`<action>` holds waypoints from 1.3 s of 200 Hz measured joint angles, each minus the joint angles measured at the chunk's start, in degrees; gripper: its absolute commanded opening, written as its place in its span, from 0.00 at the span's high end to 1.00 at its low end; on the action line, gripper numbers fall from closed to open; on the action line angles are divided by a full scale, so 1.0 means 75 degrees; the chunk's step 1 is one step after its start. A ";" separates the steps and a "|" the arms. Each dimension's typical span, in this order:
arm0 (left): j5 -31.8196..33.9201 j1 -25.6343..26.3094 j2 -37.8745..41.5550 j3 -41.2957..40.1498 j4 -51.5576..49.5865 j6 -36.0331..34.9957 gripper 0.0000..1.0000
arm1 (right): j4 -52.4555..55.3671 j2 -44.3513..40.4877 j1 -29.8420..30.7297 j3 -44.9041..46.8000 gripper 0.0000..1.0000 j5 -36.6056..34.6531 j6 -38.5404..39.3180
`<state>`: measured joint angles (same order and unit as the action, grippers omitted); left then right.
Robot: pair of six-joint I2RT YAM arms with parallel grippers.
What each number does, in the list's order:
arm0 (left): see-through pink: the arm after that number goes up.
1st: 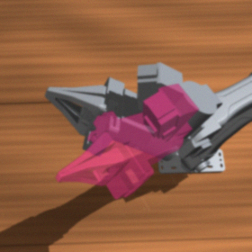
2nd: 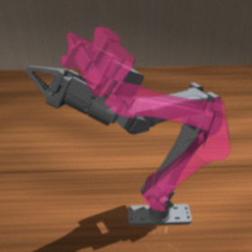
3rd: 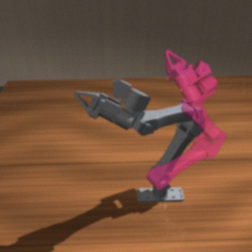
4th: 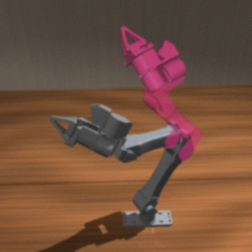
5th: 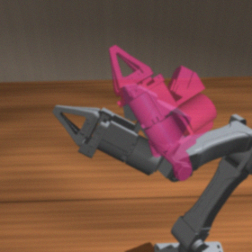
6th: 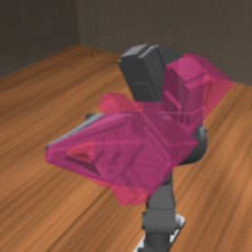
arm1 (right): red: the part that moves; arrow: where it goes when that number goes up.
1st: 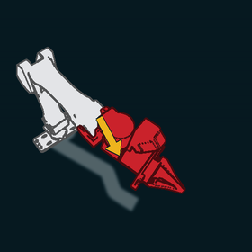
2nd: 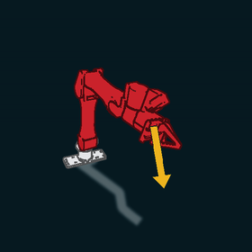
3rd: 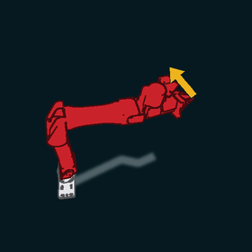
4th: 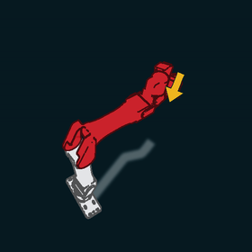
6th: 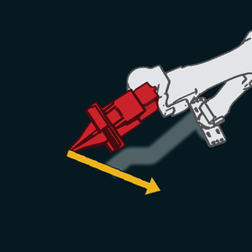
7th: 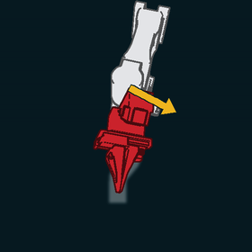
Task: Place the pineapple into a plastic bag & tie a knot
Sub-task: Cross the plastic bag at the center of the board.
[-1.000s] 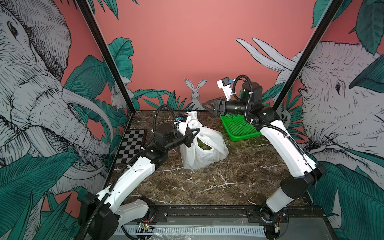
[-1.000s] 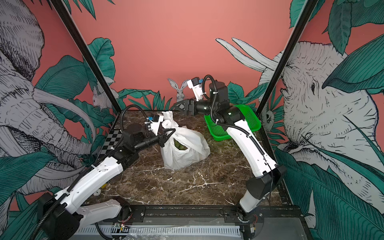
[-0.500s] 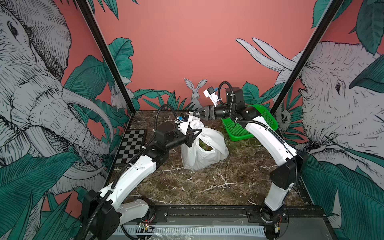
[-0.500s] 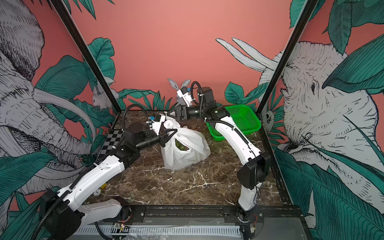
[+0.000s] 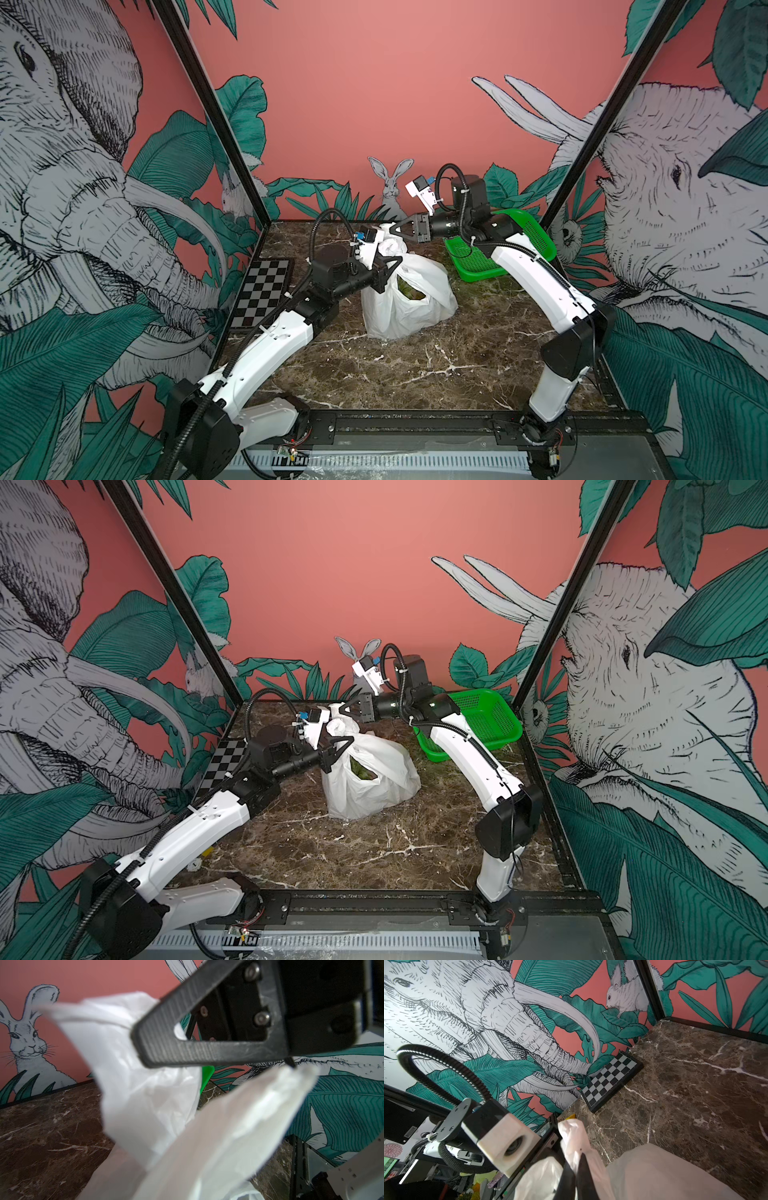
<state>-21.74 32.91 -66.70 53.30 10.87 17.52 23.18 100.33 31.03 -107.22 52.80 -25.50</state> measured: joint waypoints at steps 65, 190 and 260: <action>0.0472 -0.0035 0.0061 -0.0530 0.1381 0.0988 1.00 | -0.0423 -0.1784 -0.0044 0.1813 1.00 -0.0761 -0.0192; 0.0679 0.0009 -0.0061 -0.0807 0.1961 0.1833 1.00 | 0.0816 -0.2235 0.0618 0.2970 1.00 -0.0982 0.1148; 0.0268 0.0006 -0.0414 -0.0708 0.1868 0.1938 1.00 | 0.0912 -0.1836 0.0775 0.3232 1.00 -0.1644 0.1107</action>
<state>-19.73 32.95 -69.80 47.99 24.88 32.05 30.02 86.56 36.84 -82.98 40.47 -17.19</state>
